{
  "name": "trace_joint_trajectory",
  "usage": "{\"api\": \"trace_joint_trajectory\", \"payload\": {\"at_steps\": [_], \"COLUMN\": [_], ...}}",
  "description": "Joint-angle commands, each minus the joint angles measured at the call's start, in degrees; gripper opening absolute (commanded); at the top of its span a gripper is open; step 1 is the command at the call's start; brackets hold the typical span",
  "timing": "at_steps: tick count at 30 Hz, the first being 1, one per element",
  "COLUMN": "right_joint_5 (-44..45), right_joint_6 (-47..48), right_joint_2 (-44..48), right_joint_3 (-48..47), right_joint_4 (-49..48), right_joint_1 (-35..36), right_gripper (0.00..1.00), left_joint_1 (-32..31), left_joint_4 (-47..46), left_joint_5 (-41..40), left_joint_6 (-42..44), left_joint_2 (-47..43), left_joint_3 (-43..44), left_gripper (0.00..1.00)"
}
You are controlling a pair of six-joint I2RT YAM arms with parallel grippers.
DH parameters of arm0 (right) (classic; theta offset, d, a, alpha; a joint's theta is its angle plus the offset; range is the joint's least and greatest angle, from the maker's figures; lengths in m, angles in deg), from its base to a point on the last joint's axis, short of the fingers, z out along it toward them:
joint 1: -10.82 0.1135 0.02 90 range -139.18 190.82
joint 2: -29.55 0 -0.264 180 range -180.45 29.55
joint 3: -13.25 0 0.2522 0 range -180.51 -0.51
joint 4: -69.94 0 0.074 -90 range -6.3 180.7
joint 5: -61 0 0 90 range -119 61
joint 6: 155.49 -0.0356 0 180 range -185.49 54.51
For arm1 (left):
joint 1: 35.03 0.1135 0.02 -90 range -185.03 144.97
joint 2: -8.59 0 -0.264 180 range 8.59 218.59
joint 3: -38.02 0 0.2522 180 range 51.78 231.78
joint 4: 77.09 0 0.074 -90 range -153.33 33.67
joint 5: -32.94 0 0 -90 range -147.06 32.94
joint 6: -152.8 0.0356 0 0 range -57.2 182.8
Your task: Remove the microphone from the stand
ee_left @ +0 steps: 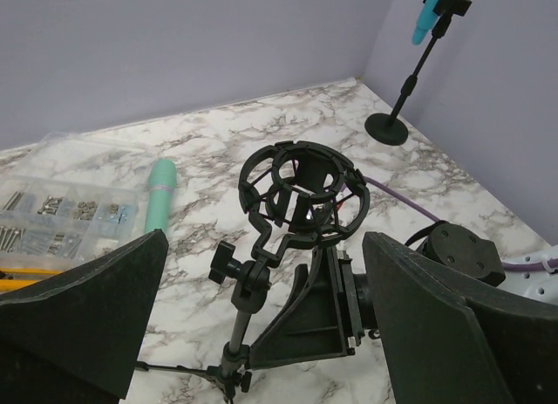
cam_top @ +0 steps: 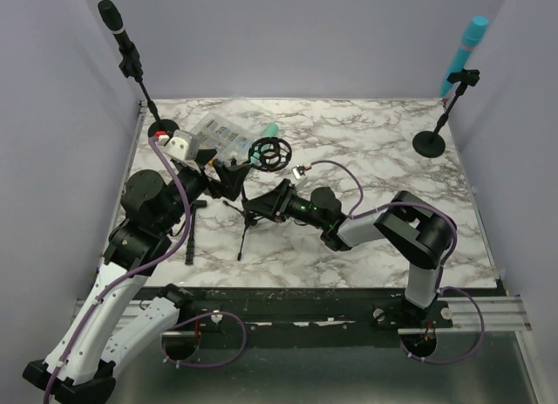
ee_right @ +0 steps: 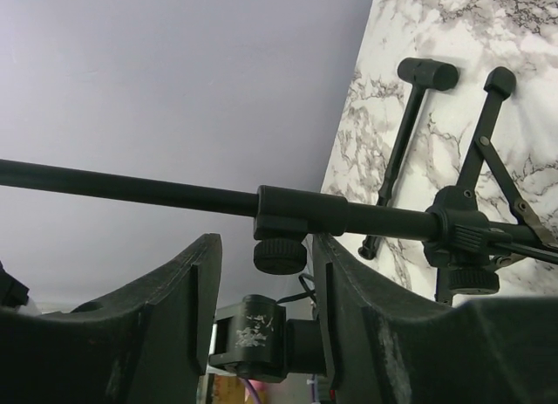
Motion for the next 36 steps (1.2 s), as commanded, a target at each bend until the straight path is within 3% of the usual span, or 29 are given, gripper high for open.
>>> {"api": "trace_joint_trajectory", "payload": {"at_steps": [1,2,5,6,10,19,36], "right_joint_5": [-1.03,-1.12,-1.68,-1.25,0.58,8.9,29.52], "right_joint_6": [-0.3,-0.3,0.13,0.3,3.71,23.1,47.34], "right_joint_2": [-2.15,-2.35,-3.01,-3.02,-2.31,2.27,6.03], "right_joint_3": [-1.69,-1.88,-2.15,-1.92,-0.67,-0.87,-0.2], "right_joint_4": [-2.62,-2.85,-3.63,-3.37,-1.5,14.74,19.51], "right_joint_1": [0.12,0.12,0.12,0.12,0.13,0.72,6.5], "right_gripper": [0.47,0.42,0.03,0.01,0.01,0.01,0.01], "left_joint_1": [-0.29,-0.29,-0.26,-0.24,-0.24,-0.25,-0.26], "left_joint_4": [-0.12,-0.09,-0.09,-0.11,-0.1,-0.13,-0.34], "left_joint_5": [0.16,0.16,0.02,-0.02,-0.02,-0.54,-0.71], "left_joint_6": [0.32,0.33,0.33,0.33,0.33,0.33,0.33], "left_joint_2": [-0.48,-0.53,-0.52,-0.52,-0.54,-0.57,0.27], "left_joint_3": [0.17,0.18,0.17,0.17,0.13,0.08,-0.09], "left_gripper": [0.98,0.98,0.99,0.99,0.98,0.99,0.99]}}
